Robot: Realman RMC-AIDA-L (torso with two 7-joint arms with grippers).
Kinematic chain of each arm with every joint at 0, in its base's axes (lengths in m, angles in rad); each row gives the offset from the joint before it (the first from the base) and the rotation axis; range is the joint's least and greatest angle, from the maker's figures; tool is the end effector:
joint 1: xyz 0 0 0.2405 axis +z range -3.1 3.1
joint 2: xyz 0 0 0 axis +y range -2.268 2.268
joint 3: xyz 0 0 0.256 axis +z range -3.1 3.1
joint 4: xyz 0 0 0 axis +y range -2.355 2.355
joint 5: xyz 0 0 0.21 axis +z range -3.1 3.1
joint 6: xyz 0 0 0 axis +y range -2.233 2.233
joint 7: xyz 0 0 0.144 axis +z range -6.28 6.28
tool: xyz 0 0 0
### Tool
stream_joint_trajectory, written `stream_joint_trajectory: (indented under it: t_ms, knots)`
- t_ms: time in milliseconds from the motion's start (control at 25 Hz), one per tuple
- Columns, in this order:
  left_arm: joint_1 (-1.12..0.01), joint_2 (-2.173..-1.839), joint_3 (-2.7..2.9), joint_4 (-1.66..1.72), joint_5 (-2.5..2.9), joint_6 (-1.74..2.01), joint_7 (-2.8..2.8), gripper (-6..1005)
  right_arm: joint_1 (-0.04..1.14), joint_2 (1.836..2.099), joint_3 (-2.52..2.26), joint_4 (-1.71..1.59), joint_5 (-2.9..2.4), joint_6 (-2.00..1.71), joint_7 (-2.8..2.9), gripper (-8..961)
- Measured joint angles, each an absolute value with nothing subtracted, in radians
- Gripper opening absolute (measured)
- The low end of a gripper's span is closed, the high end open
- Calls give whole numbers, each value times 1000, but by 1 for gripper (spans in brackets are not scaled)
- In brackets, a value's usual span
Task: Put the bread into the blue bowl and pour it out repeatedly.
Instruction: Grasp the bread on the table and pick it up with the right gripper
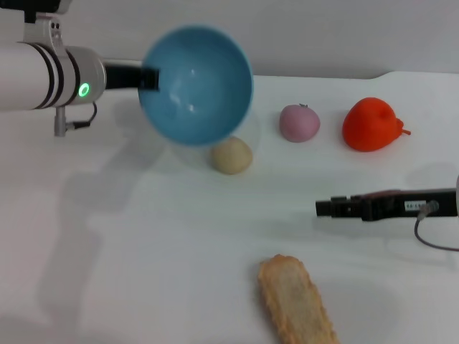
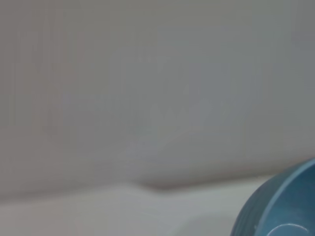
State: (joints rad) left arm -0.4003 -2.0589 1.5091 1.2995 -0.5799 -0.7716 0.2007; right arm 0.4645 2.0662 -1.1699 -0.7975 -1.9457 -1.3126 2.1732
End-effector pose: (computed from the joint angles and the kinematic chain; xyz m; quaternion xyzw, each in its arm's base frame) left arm -0.2161 0.3978 0.0098 -0.7984 -0.4395 -0.0693 0.4056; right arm 0.2575 0.3308 -0.0370 -0.8610 0.4866 0.1297 0.0714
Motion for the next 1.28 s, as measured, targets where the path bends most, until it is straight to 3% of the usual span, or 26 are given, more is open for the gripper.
stream_joint_trajectory:
  t_ms: [280, 560, 1280]
  knots:
    - [-460, -2055, 1437, 1295, -580, -1066, 208, 17, 500, 2067, -1249, -798, -2014, -1384, 2258, 489]
    - [-440, -2055, 1434, 1302, -585, -1078, 209, 17, 561, 2072, -1421, -801, -2175, -1381, 2426, 478]
    - [-441, -2056, 1433, 1304, -582, -1077, 210, 17, 588, 2077, -1529, -797, -2115, -1318, 2463, 451]
